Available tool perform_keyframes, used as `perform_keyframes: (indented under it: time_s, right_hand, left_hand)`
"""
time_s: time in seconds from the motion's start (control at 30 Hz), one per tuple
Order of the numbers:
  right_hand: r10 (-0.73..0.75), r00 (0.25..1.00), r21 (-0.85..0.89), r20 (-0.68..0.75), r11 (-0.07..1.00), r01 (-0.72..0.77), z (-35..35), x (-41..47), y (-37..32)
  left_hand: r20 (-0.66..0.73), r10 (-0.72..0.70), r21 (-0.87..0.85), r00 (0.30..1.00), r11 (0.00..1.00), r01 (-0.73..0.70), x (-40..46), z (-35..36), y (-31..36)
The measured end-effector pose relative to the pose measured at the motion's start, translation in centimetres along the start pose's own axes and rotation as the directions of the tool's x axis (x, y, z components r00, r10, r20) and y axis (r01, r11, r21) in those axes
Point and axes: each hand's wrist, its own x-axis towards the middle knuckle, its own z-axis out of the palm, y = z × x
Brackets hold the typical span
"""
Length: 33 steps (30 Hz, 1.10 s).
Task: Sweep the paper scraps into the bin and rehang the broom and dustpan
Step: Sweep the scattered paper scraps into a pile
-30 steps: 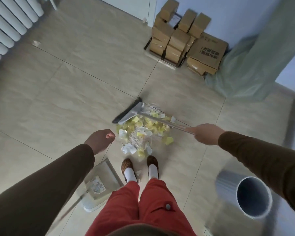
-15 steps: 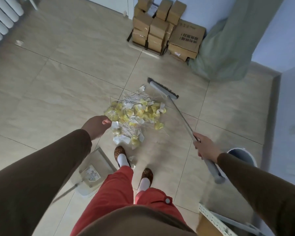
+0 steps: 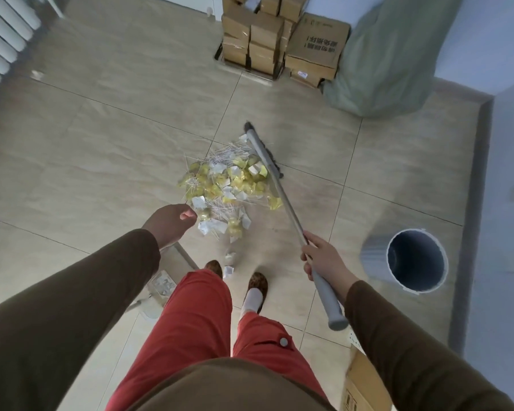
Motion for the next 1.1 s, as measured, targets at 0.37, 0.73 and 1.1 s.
perform_keyframes:
  time_s: [0.37, 0.73, 1.1]
  right_hand:
    - [0.047, 0.994, 0.239, -0.095, 0.971, -0.023, 1.6, -4.6, 2.9]
    - [0.253, 0.949, 0.548, -0.187, 0.829, -0.113, 17.1, -11.4, 4.4]
    - [0.351, 0.925, 0.797, 0.146, 0.512, -0.32, 31.4, -8.3, 2.0]
  left_hand:
    - [0.065, 0.097, 0.07, 0.993, 0.992, -0.102, 0.4, 0.8, 1.5]
    - [0.16, 0.192, 0.118, 0.968, 0.97, -0.212, -1.1, -1.3, -3.5]
    - [0.179, 0.183, 0.144, 0.967, 0.967, -0.21, -2.7, -4.3, -9.6]
